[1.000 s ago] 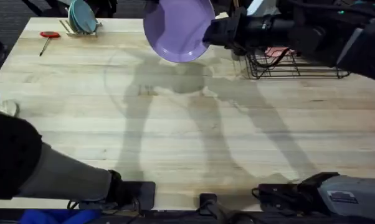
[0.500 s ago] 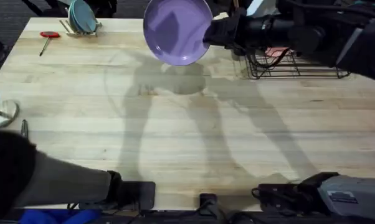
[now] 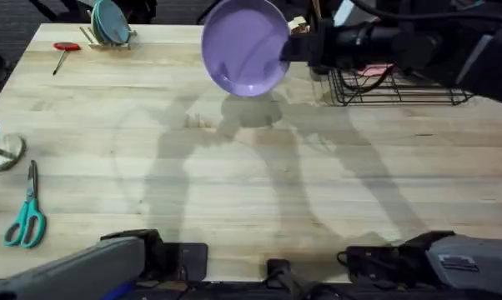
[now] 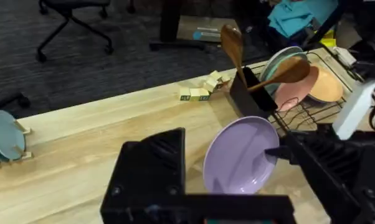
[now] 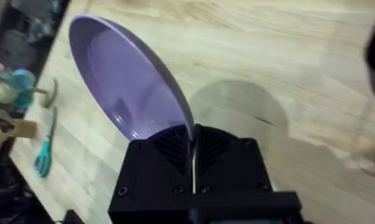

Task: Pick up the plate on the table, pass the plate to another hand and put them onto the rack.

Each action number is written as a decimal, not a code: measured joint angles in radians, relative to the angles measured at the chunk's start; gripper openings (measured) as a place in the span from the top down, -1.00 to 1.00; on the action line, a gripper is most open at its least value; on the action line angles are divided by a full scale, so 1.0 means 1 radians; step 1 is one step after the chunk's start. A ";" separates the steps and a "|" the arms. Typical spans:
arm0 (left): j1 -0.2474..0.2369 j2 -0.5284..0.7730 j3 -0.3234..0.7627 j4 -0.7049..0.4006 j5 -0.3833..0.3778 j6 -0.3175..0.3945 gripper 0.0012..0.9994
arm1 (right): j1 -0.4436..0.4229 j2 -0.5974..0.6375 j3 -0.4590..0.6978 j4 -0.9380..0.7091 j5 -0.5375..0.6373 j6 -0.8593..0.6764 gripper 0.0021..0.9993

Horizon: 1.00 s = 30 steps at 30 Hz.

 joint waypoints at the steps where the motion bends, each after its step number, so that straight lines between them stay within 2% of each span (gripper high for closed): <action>1: 0.001 -0.013 0.000 -0.009 -0.001 0.001 -0.99 | -0.011 -0.008 0.000 -0.021 0.001 -0.018 0.94; 4: 0.001 -0.041 0.000 -0.025 -0.012 0.001 -0.99 | -0.047 -0.053 0.000 -0.080 0.001 -0.061 0.94; 12: 0.001 -0.067 0.000 -0.047 -0.108 0.002 -0.99 | -0.190 -0.251 0.000 -0.258 0.003 -0.164 0.94; 15: 0.001 -0.067 0.000 -0.062 -0.118 0.001 -0.99 | -0.238 -0.320 0.000 -0.299 0.004 -0.230 0.94; 21: 0.001 -0.067 0.000 -0.064 -0.134 0.002 -0.99 | -0.351 -0.472 0.000 -0.303 0.014 -0.383 0.94; 26: 0.001 -0.067 0.000 -0.062 -0.135 0.002 -0.99 | -0.460 -0.571 0.000 -0.298 0.114 -0.528 0.94; 30: 0.001 -0.067 0.000 -0.060 -0.136 0.002 -0.99 | -0.535 -0.596 0.000 -0.255 0.186 -0.687 0.94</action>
